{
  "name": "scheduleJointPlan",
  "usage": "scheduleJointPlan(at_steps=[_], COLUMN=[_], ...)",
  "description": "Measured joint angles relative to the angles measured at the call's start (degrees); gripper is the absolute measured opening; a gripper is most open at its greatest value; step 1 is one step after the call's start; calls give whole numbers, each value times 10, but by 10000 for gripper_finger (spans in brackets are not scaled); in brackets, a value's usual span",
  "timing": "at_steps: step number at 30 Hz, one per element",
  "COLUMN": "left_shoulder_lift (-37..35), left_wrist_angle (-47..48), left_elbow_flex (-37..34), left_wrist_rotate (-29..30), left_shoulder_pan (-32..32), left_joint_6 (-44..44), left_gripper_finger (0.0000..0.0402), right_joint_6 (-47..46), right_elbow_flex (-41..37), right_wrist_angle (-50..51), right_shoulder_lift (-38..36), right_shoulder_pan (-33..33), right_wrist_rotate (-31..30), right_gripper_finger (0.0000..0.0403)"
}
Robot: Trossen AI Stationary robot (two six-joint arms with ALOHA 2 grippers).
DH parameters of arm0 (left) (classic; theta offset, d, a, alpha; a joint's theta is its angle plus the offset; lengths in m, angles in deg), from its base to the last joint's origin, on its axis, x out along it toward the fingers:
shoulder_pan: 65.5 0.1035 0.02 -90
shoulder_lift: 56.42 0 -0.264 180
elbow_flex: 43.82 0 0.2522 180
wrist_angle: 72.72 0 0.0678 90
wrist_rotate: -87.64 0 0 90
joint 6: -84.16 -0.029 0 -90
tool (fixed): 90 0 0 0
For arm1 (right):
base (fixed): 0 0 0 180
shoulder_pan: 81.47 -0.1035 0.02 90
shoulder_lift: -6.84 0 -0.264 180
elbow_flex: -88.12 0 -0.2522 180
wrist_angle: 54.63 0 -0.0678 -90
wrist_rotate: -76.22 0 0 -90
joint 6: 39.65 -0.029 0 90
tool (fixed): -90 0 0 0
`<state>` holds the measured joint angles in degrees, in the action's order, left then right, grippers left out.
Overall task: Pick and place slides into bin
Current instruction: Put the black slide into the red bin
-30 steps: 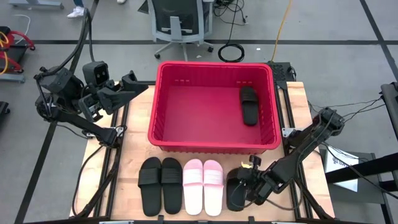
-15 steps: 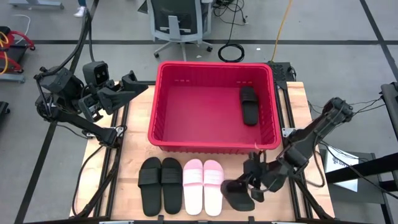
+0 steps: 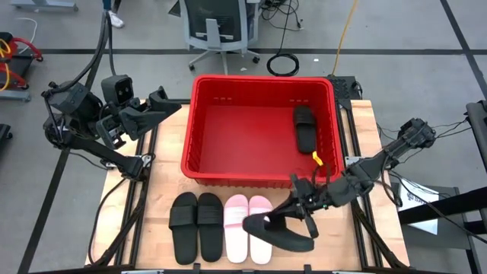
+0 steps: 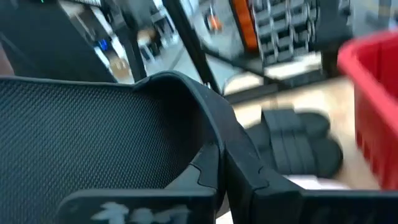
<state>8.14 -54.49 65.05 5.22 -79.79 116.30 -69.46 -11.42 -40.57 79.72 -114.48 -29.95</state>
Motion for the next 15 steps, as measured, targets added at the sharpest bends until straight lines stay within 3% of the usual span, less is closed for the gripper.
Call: scheduleJointPlan(at_steps=[15], left_shoulder_lift=[-8], left_wrist_angle=[-10], left_elbow_flex=[0], left_wrist_rotate=[-1], left_shoulder_pan=[8], left_joint_6=[-1], left_gripper_finger=[228], right_joint_6=[134], right_elbow_flex=[1], right_wrist_angle=[-252], right_shoulder_lift=[0], right_shoulder_pan=[119], right_wrist_rotate=[27], right_gripper_finger=[0])
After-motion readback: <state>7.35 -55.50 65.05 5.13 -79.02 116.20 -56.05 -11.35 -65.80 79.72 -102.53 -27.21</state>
